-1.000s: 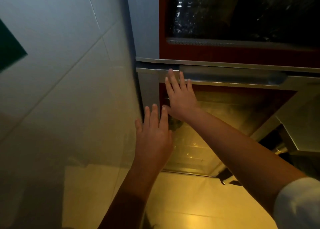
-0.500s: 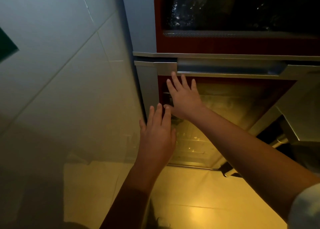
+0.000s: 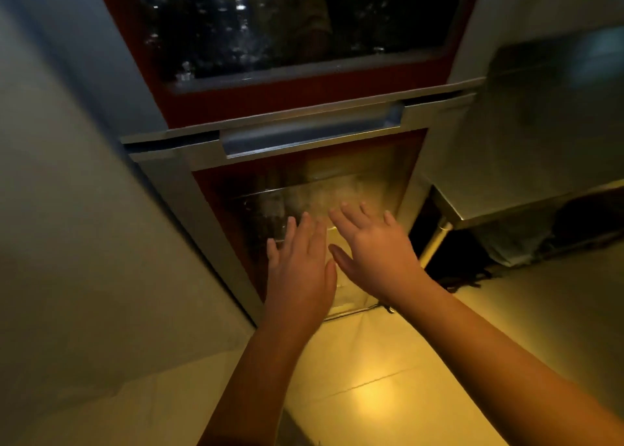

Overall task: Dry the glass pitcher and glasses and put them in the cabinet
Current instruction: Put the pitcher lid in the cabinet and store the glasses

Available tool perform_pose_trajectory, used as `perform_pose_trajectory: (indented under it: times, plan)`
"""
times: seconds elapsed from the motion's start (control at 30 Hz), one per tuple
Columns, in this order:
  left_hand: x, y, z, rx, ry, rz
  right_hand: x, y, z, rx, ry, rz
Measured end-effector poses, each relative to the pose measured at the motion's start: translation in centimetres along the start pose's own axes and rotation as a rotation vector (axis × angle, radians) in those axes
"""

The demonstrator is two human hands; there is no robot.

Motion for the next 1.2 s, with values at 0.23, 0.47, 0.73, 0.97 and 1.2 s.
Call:
perform_pose_trajectory:
  times: [0.23,0.47,0.73,0.97,1.2]
  plan:
    - [-2.4,7.9,-3.7,-0.030,-0.121,-0.275,6.2,7.9,0.8,-0.048,0.031,-0.283]
    - [-2.6,17.1,-8.4,-0.021,-0.215,-0.472,12.7,16.3,1.2,-0.010,0.150,-0.531]
    - [-2.6,30.5,-13.4,0.036,-0.194,-0.621,20.0,28.2,2.6,0.045,0.304,-0.646]
    - [-2.2,40.9,-19.0,0.026,-0.241,-0.720,27.3,38.2,3.6,0.095,0.290,-0.766]
    - [-1.8,48.7,-23.8,0.038,-0.349,-0.866,33.0,44.6,2.8,0.089,0.249,-0.956]
Point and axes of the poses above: each hand's wrist, its own x-axis away from the middle knuckle, its own z-axis out of the back of the hand, y = z × x, the point moved 4 cm from there along -x, towards the middle knuckle, and after that the axes turned 7 degrees about x, right-handed, at the moved point
